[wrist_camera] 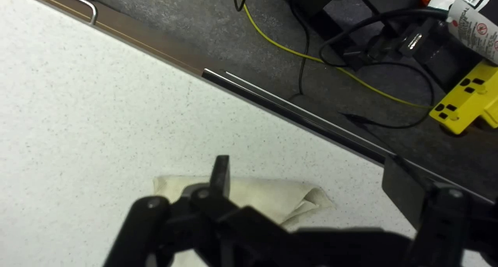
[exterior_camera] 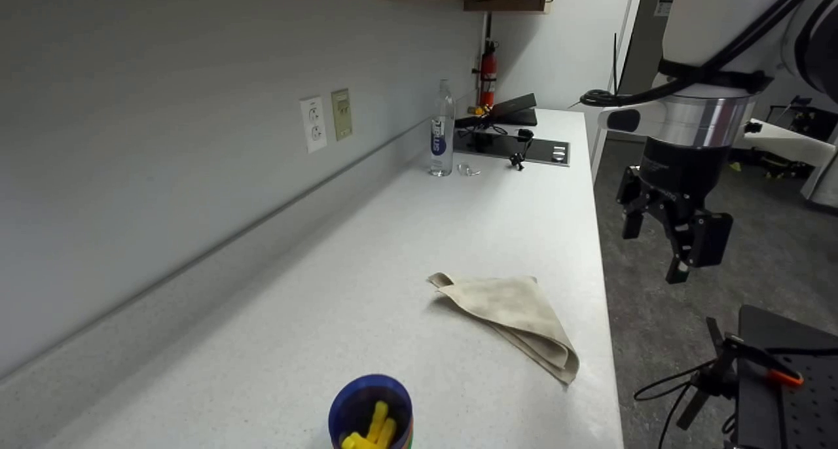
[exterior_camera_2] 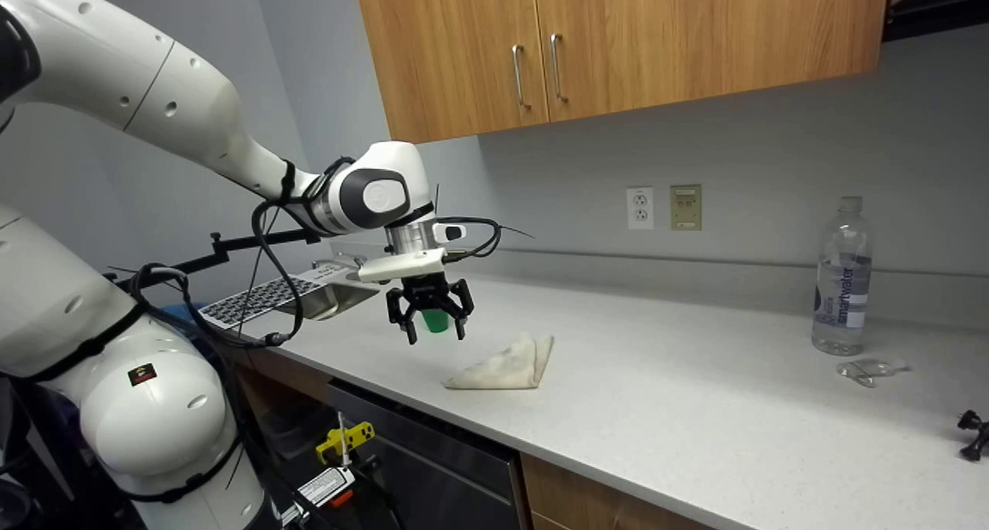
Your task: Unfold the white towel
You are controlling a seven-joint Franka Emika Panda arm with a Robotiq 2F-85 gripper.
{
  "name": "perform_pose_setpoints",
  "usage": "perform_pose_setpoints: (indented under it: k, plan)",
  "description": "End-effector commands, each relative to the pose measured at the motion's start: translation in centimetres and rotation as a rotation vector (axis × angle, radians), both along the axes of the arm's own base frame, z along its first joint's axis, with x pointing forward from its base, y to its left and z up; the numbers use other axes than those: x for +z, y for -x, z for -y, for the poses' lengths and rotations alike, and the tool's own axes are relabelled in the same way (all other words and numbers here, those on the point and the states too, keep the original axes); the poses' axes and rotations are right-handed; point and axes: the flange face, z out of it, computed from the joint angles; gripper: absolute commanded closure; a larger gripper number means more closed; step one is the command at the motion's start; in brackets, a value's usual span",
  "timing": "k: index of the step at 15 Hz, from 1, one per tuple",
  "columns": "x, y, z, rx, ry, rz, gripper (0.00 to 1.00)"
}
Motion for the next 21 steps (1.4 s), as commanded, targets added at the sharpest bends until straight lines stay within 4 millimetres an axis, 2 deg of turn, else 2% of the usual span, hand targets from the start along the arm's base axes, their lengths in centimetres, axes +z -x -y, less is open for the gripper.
perform_pose_setpoints:
  k: [1, 7, 12, 17, 19, 20, 21]
  plan:
    - [-0.6, -2.0, -0.3, 0.023, 0.000, 0.060, 0.00]
    - [-3.7, -6.5, -2.3, 0.090, -0.028, 0.154, 0.00]
    - [-6.6, -11.3, -5.3, 0.114, -0.065, 0.204, 0.00]
    - [-7.9, -15.2, -8.0, 0.168, -0.060, 0.267, 0.00]
    - [-7.7, -16.1, -8.7, 0.173, -0.056, 0.287, 0.00]
    - [-7.8, -14.7, -7.9, 0.169, -0.057, 0.255, 0.00]
    - [-7.9, -15.2, -8.2, 0.171, -0.057, 0.261, 0.00]
